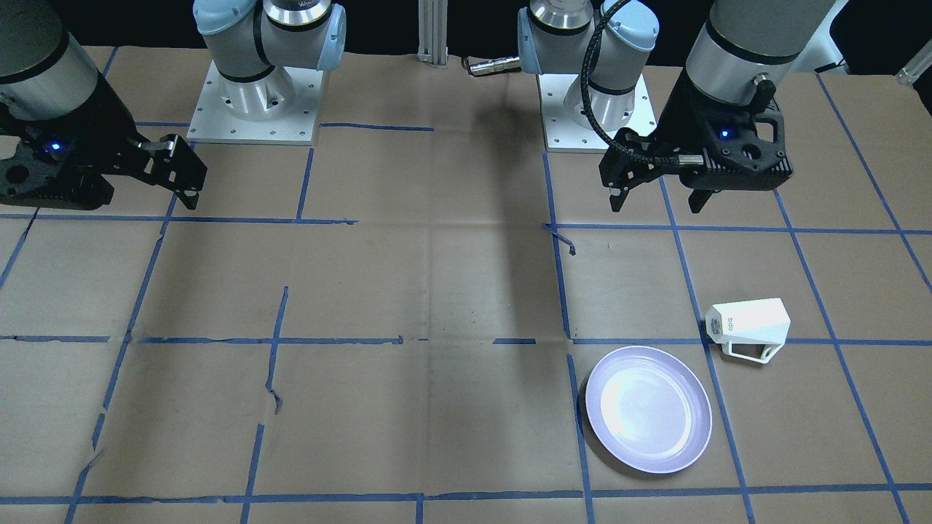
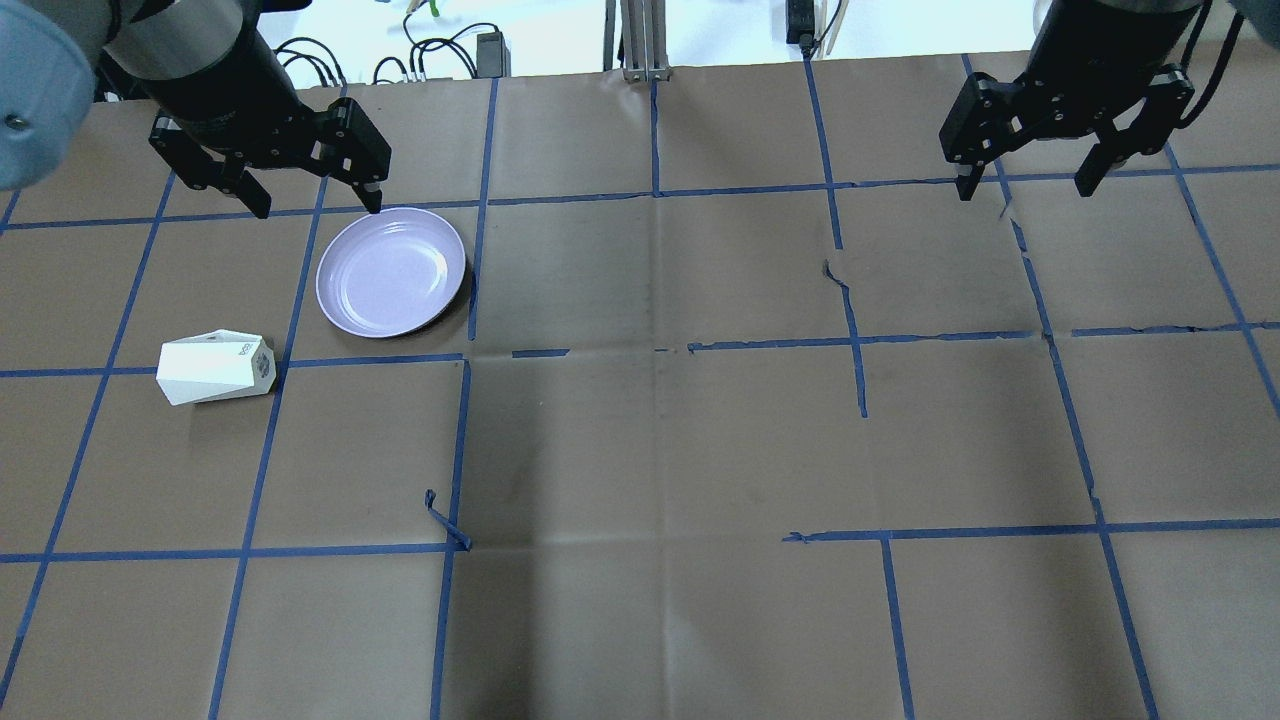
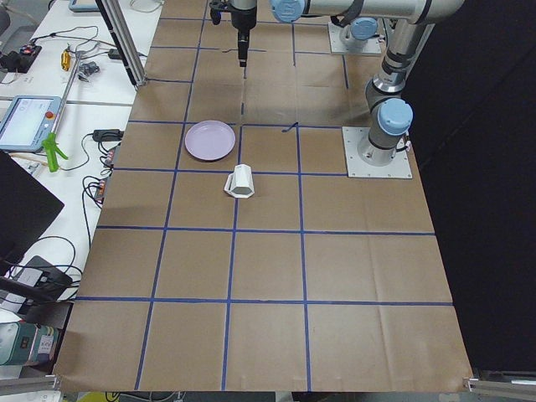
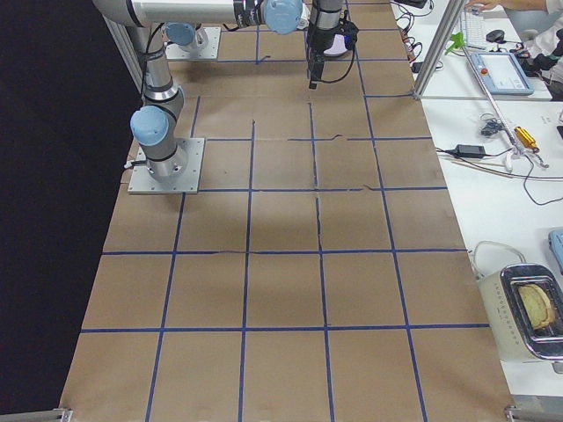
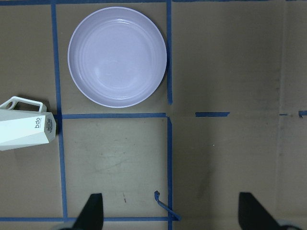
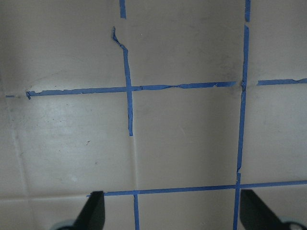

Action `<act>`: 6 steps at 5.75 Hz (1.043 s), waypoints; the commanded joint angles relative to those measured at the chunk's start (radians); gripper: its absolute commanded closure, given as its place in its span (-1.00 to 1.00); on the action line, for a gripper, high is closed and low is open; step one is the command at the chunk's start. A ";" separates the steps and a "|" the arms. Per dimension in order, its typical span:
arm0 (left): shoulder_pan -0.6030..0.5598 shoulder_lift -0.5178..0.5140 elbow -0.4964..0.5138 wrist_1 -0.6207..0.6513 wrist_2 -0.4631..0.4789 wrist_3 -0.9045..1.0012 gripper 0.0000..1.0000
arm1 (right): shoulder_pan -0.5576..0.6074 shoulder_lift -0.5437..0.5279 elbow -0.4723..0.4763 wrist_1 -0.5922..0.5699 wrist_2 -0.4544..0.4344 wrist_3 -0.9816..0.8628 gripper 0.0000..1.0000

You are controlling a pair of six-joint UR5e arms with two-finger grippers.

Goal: Flip cup and place on plate
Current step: 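Move the left gripper away from the plate toward the white mug lying on its side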

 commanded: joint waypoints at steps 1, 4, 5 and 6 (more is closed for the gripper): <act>0.100 0.021 0.004 -0.007 -0.007 0.101 -0.98 | 0.000 0.000 0.000 0.000 0.000 0.000 -1.00; 0.379 0.038 0.012 -0.085 -0.053 0.402 -0.97 | 0.000 0.000 0.000 0.000 0.000 0.000 -1.00; 0.544 0.009 0.013 -0.087 -0.056 0.679 -0.97 | 0.000 0.000 0.000 0.000 0.000 0.000 -1.00; 0.662 -0.031 0.010 -0.087 -0.068 0.829 -0.97 | 0.000 0.000 0.000 0.000 0.000 0.000 -1.00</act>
